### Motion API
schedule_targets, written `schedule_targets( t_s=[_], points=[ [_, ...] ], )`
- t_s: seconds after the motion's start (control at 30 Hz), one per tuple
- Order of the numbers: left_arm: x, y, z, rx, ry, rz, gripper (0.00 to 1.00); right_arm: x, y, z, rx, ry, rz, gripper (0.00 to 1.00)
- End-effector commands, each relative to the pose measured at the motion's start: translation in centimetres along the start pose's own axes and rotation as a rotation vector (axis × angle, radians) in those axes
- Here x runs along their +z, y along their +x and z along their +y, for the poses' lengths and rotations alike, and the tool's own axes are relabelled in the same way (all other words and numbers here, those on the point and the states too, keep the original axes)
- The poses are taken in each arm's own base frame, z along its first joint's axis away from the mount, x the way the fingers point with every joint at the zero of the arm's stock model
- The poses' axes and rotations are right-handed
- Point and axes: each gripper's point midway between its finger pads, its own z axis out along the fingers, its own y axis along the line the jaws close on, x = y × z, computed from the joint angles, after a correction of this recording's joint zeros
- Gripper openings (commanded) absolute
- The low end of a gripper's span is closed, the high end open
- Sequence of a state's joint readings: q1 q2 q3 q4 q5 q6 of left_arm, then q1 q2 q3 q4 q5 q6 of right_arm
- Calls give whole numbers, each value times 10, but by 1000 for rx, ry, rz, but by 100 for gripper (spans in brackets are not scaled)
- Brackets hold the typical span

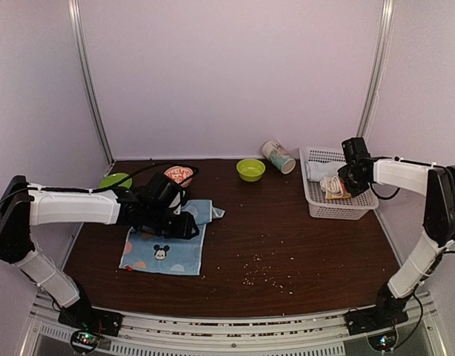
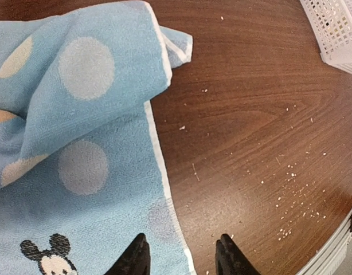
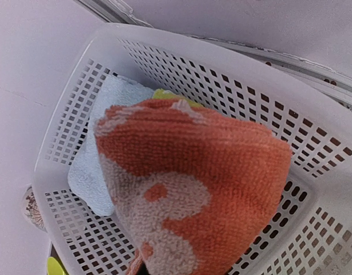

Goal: Roll the towels
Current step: Place the towel in the bin.

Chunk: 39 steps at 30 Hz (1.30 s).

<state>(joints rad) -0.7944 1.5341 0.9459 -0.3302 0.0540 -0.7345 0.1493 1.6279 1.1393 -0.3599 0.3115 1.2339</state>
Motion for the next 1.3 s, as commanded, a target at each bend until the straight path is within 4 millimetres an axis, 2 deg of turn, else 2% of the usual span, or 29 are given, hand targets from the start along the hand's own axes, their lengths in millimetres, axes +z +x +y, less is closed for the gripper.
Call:
schedule_targets(
  t_s=[0.0,0.4,0.63,0.87,1.1,1.27],
  points=[
    [0,-18,-12,13,42,-20,40,13,-4,-5,21,23,-25,0],
    [12,-20,-11,2,42,11,40,41,8,-14,9,88,6,0],
    [16,-20,-10,-4,45,16,39,51,13,-17,-1,122,24,0],
    [20,-19,-13,-9,61,24,39,53,19,-29,-5,169,47,0],
    [25,-19,-18,-8,86,32,39,44,23,-45,16,202,55,0],
    [25,-17,-18,-9,94,41,39,48,24,-50,-23,237,54,0]
  ],
)
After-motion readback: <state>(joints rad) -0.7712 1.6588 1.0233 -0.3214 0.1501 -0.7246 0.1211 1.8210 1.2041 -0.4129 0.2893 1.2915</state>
